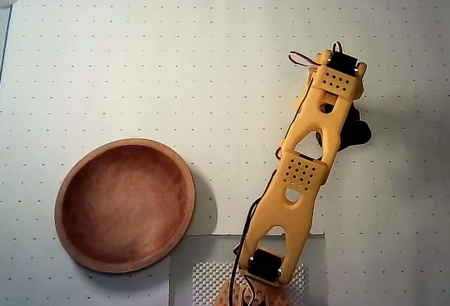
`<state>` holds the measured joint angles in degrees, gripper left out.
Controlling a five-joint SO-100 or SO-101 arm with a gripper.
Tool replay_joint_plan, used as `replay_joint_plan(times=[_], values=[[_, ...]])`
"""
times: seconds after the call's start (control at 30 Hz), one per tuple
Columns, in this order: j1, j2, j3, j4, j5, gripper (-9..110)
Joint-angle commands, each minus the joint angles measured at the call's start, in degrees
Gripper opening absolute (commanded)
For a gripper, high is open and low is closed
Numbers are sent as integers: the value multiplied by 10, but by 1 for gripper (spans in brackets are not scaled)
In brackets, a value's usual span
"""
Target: Grasp a clothespin and put it in the bowl.
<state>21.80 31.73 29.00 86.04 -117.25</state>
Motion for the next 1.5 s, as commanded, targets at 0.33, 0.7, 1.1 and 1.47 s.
replay_joint_plan(times=[0.33,0.7,1.1,1.47], values=[[-5,-38,-110,4,4,28],[-3,-39,-109,4,4,10],[-4,-32,-109,4,4,-3],[-18,83,-51,42,-3,-3]])
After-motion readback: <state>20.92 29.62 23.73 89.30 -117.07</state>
